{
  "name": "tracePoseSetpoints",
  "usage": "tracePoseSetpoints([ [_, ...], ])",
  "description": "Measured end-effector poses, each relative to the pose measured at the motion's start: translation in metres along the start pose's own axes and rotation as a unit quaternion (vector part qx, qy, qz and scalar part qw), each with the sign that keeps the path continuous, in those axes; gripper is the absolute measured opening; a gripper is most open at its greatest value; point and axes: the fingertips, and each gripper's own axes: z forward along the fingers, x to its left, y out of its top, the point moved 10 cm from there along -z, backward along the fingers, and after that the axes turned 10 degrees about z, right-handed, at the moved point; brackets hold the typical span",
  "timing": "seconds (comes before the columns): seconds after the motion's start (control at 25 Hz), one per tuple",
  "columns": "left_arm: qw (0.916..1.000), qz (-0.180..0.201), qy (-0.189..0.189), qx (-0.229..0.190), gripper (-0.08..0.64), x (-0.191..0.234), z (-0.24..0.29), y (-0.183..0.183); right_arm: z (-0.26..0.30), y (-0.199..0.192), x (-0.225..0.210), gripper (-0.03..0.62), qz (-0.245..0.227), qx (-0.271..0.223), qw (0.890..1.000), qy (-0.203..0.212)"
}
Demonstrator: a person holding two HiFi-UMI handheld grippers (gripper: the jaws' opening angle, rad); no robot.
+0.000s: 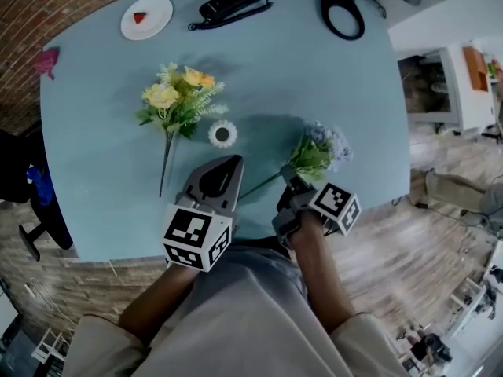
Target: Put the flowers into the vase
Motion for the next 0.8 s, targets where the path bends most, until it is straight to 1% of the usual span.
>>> tracePoseSetpoints([
  [0.2, 1.0, -0.006, 0.004, -0.005, 0.015, -0.003, -0.007, -0.003, -0.005, 0.004, 0.008, 0.046, -0.009, -0.009, 1.0, 0.018],
  [0.4, 1.0, -0.009, 0.002, -0.003, 0.015, -0.007, -0.012, -0.01, -0.009, 0.006, 0.018, 0.046, -0.029, -0.019, 0.999, 0.032],
  [0.6, 0.9998, -0.005, 0.011, -0.016, 0.015, -0.004, -0.017, -0.005, -0.014, 0.007, 0.033, 0.047, -0.06, -0.033, 0.997, 0.042],
  [0.8, 0.9996, -0.012, 0.016, -0.021, 0.015, -0.001, -0.024, -0.007, -0.019, 0.004, 0.05, 0.046, -0.096, -0.044, 0.993, 0.054],
])
